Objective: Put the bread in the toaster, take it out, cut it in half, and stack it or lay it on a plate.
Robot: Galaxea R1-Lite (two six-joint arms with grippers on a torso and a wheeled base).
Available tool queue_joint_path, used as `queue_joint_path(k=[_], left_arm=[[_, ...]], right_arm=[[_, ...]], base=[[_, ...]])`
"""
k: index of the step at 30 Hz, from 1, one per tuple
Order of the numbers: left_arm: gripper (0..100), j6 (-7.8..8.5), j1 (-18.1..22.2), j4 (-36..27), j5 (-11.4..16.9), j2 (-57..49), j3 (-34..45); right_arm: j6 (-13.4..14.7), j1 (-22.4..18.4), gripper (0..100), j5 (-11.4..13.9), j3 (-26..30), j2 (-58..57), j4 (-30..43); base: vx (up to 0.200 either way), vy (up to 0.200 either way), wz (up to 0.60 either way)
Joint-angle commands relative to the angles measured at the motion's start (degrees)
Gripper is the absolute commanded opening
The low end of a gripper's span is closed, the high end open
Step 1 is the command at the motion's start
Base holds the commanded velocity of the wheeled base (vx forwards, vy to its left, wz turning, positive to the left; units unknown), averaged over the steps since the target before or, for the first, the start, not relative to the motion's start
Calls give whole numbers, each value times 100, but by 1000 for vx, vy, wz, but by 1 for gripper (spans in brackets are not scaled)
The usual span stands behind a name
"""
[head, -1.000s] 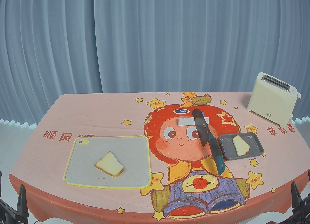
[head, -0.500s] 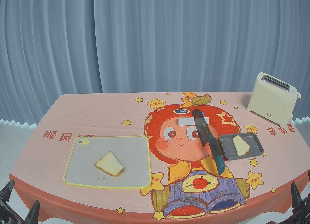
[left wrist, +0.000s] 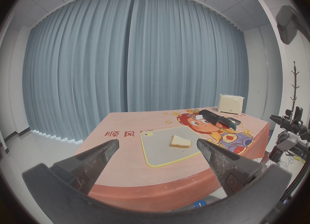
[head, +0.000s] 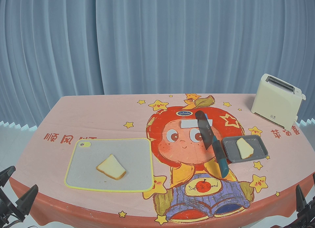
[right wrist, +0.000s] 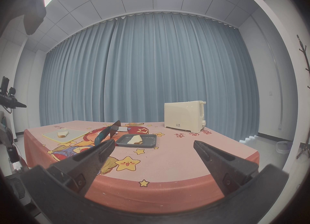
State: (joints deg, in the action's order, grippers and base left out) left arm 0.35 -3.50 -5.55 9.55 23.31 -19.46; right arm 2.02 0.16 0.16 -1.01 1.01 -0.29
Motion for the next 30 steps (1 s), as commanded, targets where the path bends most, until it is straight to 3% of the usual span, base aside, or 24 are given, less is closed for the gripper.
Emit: queue_joint_path(k=[1,15,25,27,30], left_arm=[[100,-9,-2,-17,30,1062,-401],[100,-9,-28,-61,206,2626,-867],[100,-44,-292,-52,214,3698,-1034],[100,-141,-301,-52,206,3839,-1069],[100,-536,-441,-52,170,4094,-1131]], right_arm=[[0,2,100,2,101,-101,-6],[0,2,100,2,101,-101,-6],[0,2,100,2,101,-101,-6],[0,2,100,2,101,-101,-6],[0,2,100,2,101,-101,-6]], base=[[0,0,0],[0,0,0],[0,0,0],[0,0,0],[0,0,0]])
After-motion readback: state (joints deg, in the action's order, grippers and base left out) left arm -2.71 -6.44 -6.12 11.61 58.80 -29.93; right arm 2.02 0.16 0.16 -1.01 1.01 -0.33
